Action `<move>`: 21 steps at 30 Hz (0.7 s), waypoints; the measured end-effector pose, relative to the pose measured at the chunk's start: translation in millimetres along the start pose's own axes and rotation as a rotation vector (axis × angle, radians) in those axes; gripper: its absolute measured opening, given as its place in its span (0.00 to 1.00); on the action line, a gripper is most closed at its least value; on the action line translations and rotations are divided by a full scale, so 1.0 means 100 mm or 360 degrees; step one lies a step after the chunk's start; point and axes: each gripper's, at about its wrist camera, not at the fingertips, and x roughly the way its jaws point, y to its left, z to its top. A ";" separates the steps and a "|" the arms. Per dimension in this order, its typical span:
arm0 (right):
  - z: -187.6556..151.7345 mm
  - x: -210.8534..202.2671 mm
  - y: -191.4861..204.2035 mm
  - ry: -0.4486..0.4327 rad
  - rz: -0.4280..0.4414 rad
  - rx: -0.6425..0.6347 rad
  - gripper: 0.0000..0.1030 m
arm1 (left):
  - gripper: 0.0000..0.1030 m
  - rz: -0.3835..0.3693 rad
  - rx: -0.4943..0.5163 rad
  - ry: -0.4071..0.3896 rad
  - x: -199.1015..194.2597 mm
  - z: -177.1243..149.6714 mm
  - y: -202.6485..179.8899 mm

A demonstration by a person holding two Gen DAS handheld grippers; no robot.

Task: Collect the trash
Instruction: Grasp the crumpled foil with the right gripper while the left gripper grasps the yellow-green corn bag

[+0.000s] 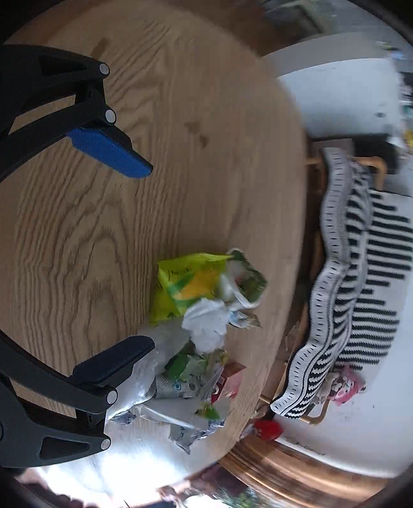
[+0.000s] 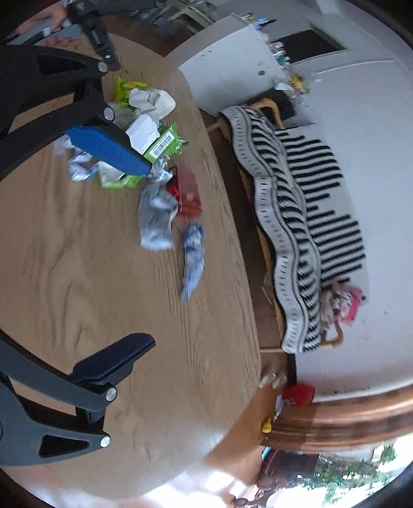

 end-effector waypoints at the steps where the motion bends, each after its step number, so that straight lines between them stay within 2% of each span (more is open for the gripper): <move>1: 0.02 0.11 0.08 0.0018 -0.0003 0.0003 0.93 | 0.94 -0.0020 0.0010 -0.0008 0.04 0.03 0.03; 4: 0.14 0.42 0.29 0.0054 -0.0066 -0.0048 0.93 | 0.94 0.0051 0.0111 -0.0010 0.22 0.05 -0.03; 10: 0.12 0.87 0.39 0.0142 -0.0081 0.0059 0.93 | 0.94 -0.0135 0.0126 0.0073 0.67 0.21 -0.18; 13: 0.11 1.08 0.36 0.0221 -0.0085 0.0122 0.93 | 0.93 -0.0136 0.0167 0.0097 0.83 0.24 -0.29; 15: 0.10 1.19 0.35 0.0245 -0.0118 0.0108 0.93 | 0.73 -0.0152 0.0156 0.0136 0.93 0.26 -0.31; 16: 0.09 1.30 0.37 0.0274 -0.0147 0.0091 0.93 | 0.55 -0.0179 0.0147 0.0166 0.97 0.26 -0.31; 18: 0.07 1.44 0.35 0.0330 -0.0117 0.0100 0.87 | 0.52 -0.0187 0.0120 0.0159 0.99 0.28 -0.28; 19: 0.05 1.49 0.32 0.0351 -0.0033 0.0143 0.74 | 0.49 -0.0205 0.0114 0.0157 1.00 0.28 -0.27; 20: 0.05 1.49 0.29 0.0350 0.0031 0.0172 0.68 | 0.47 -0.0220 0.0099 0.0153 0.99 0.28 -0.25; 21: 0.04 1.48 0.26 0.0344 0.0052 0.0197 0.66 | 0.47 -0.0230 0.0088 0.0137 0.97 0.29 -0.24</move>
